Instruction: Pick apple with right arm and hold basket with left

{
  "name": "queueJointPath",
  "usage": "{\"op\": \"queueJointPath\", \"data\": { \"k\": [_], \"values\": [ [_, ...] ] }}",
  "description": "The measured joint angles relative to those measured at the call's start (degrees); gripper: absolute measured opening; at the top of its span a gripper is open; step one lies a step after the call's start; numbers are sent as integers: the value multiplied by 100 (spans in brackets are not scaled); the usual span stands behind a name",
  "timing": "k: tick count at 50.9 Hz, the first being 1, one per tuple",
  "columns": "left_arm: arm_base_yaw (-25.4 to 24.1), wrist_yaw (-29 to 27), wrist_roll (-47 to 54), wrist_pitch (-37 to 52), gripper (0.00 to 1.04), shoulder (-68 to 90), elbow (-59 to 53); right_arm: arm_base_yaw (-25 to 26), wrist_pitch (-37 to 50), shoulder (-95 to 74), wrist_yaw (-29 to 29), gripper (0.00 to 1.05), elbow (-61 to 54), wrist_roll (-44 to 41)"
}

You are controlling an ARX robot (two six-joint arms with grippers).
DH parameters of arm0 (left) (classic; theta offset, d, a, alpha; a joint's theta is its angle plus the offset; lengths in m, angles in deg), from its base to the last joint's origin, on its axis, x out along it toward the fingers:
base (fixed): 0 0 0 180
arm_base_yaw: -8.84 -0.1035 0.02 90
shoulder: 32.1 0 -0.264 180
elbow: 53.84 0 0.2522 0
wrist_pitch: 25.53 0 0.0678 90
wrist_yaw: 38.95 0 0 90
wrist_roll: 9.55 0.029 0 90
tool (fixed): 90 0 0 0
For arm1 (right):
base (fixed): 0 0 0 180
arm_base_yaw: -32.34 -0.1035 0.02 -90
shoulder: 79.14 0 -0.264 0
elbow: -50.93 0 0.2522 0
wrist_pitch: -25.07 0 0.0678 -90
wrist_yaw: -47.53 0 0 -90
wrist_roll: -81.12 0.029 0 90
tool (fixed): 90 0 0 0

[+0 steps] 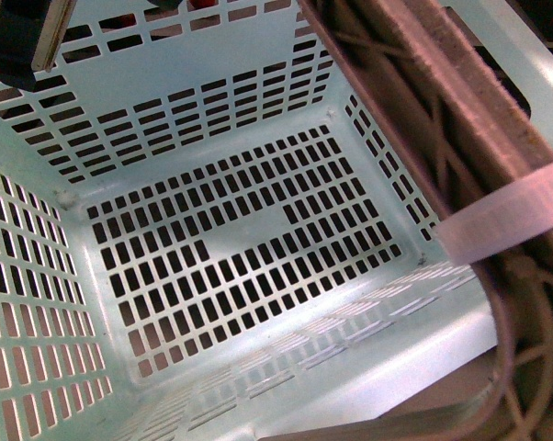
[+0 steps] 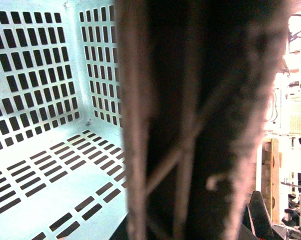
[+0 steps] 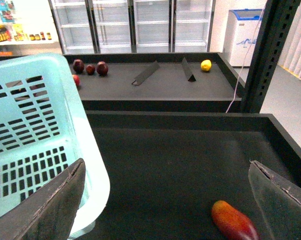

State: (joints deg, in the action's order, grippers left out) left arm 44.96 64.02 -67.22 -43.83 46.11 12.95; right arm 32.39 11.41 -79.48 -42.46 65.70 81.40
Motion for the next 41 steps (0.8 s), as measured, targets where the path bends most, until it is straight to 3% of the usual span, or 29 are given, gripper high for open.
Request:
{"op": "queueJointPath", "data": {
  "k": [9,14,19,28,41],
  "values": [
    [0,17,-2,0,6,0,0,-7,-15,-11,-33,96,4,11],
    [0,26,2,0,6,0,0,-162,-1519,-927,-1102,96,603,457],
    [4,28,7,0,6,-9,2,59,-1958,-1766,-1145,96,796,774],
    [2,9,2,-4,6,-11,2,870,-802,-3027,-780,96,833,767],
    [2,15,4,-4,6,-13,2,1803,1829,-6319,-498,96,1051,358]
  ]
}}
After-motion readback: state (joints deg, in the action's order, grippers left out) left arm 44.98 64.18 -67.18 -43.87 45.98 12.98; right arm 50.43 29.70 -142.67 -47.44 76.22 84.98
